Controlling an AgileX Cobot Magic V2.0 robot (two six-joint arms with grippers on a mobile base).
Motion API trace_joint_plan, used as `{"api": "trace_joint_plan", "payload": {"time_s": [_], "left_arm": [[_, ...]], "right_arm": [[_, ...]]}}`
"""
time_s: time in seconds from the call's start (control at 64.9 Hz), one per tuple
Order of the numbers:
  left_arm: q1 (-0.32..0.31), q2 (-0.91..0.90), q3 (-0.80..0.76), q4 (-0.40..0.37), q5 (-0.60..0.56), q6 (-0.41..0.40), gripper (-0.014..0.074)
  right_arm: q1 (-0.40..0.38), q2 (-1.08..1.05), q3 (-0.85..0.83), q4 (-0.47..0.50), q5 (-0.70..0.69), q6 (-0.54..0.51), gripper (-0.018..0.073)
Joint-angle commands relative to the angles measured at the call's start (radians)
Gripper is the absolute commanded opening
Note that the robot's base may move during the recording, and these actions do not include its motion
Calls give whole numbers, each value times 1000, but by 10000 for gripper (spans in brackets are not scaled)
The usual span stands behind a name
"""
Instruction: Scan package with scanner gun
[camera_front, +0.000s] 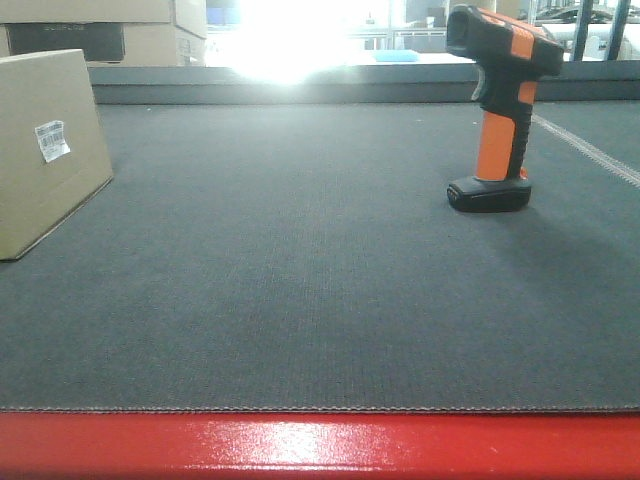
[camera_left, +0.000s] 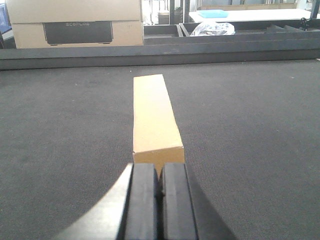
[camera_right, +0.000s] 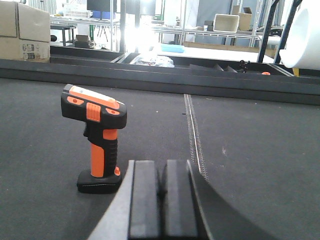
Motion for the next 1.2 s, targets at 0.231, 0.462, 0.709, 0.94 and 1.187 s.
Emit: {"api": "trace_joint_plan", "payload": {"time_s": [0.231,0.462,0.709,0.94,1.187], "left_arm": [[-3,-62,55,-7,-15,-1,-111],[34,-355,264,-44,-39,-1,-111],[35,-530,404,-52,-60,-1,-111],[35,-530,404,-52,-71,-1,-111],[35,-530,404,-52,-71,-1,-111]], "right_arm": [[-4,-4,0,-7,-13,-6,-154],[-4,-4,0,-7,-13,-6,-154],[-4,-4,1,-7,-15,-6,-154],[-4,-4,1,-7,-15,-6,-154],[-4,-4,1,-7,-15,-6,-154]]}}
